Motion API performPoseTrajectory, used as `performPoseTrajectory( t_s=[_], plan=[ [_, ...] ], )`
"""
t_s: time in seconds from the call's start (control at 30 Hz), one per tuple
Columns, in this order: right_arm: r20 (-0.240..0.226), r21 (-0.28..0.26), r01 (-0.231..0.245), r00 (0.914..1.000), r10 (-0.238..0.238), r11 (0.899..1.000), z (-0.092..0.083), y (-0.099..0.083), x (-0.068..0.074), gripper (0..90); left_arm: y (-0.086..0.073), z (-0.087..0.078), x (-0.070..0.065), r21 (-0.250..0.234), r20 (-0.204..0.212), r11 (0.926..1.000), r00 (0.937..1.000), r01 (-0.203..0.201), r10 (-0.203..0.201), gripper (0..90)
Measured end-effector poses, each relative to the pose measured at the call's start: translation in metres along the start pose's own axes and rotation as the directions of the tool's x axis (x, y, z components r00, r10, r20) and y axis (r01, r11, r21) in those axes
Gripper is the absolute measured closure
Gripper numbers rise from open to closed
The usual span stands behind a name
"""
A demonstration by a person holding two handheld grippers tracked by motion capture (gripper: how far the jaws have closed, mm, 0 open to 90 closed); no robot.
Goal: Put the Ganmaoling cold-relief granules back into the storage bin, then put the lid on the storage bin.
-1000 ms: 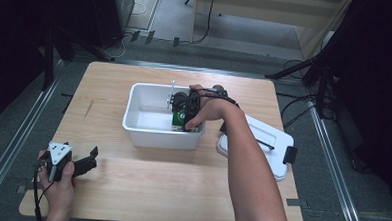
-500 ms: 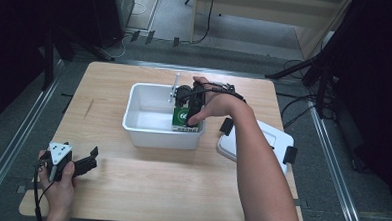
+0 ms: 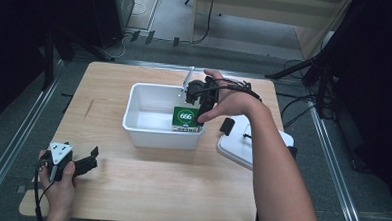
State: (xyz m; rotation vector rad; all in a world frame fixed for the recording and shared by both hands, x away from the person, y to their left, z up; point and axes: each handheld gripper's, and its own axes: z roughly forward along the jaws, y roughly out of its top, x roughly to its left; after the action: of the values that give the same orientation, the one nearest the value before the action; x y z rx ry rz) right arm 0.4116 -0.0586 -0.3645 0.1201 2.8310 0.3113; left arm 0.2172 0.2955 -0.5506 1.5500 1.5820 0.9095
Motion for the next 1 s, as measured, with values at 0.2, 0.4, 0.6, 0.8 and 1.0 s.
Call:
performPoseTrajectory(
  t_s=[0.2,0.4,0.6,0.8,1.0],
  plan=[
    [0.008,0.001,-0.019,0.9998,0.019,1.000,-0.012,-0.014,0.001,0.9,0.000,0.000,0.000,-0.001,0.000,1.0000,1.0000,0.001,-0.001,6.4],
    [0.008,-0.010,-0.035,0.9993,0.035,0.999,-0.018,-0.031,0.003,0.3,0.000,0.000,0.000,0.001,-0.001,1.0000,1.0000,-0.002,0.002,6.3],
    [0.013,-0.004,-0.062,0.9980,0.062,0.998,-0.021,-0.051,0.004,0.0,0.000,0.000,0.000,-0.003,-0.003,1.0000,1.0000,-0.003,0.003,6.4],
    [0.018,-0.015,-0.095,0.9952,0.096,0.995,-0.024,-0.071,0.007,0.0,0.000,0.000,-0.001,-0.004,-0.002,1.0000,1.0000,-0.005,0.005,6.4],
    [0.020,-0.006,-0.132,0.9911,0.132,0.991,-0.021,-0.095,0.009,0.0,0.000,0.000,-0.001,0.006,-0.001,0.9999,0.9999,-0.010,0.010,6.4]
  ],
)
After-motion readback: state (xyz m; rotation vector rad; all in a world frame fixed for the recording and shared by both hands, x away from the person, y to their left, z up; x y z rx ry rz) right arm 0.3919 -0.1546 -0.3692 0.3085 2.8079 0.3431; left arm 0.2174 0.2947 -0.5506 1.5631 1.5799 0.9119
